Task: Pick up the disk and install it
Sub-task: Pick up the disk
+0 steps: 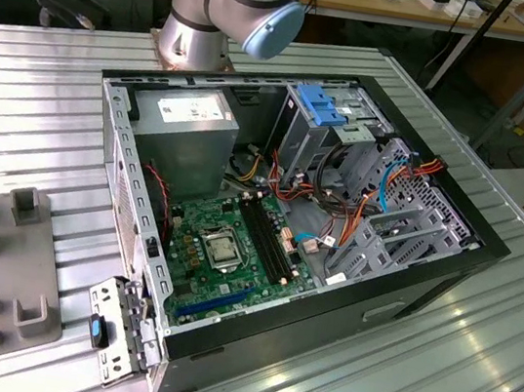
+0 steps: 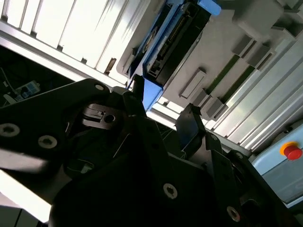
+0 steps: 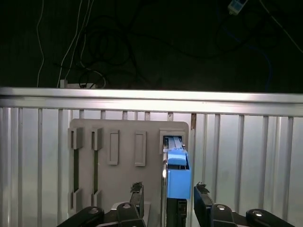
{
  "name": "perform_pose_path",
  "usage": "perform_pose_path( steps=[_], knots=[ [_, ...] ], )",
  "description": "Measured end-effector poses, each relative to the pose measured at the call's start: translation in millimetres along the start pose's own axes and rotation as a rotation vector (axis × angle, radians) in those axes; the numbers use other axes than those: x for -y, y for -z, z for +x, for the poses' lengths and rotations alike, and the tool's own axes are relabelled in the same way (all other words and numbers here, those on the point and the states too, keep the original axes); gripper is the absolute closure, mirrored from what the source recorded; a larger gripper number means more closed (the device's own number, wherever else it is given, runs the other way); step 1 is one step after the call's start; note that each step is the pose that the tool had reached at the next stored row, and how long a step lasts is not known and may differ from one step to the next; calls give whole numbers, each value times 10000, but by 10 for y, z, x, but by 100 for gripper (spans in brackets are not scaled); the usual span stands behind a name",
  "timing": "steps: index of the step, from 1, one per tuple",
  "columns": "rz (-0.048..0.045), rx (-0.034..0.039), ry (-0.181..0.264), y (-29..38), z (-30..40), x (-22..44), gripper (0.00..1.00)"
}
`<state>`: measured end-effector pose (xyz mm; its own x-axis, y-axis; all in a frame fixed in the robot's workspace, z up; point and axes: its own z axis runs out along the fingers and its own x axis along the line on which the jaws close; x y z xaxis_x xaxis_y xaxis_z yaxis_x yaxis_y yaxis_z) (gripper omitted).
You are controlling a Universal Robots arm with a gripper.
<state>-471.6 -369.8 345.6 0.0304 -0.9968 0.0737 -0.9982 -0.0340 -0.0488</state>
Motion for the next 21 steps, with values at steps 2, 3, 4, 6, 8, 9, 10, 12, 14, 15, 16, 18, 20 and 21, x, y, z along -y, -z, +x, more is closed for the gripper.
perform_pose_path(
  steps=[2,3,4,6,8,9,10,12,14,15,16,18,20,21],
  knots=[
    [-12,-1,-9,-51,-5,-12,46],
    [-21,-1,-15,-71,-7,-16,46],
    [-31,-1,-17,-87,-9,-18,46],
    [-62,0,-17,-122,-12,-22,46],
    [-121,2,-14,-162,-16,-25,46],
    [-141,2,-12,-174,-17,-27,46],
    [-158,3,-10,-185,-17,-27,46],
    [-195,4,-8,-221,-20,-31,46],
    [-210,4,-7,-261,-23,-33,46],
    [-213,5,-6,-288,-25,-34,46],
    [-215,5,-6,-305,-26,-35,46],
    [-220,5,-6,-348,-29,-37,46],
    [-220,6,-6,-377,-31,-38,46],
    [-221,5,-5,-384,-32,-39,46]
  ],
)
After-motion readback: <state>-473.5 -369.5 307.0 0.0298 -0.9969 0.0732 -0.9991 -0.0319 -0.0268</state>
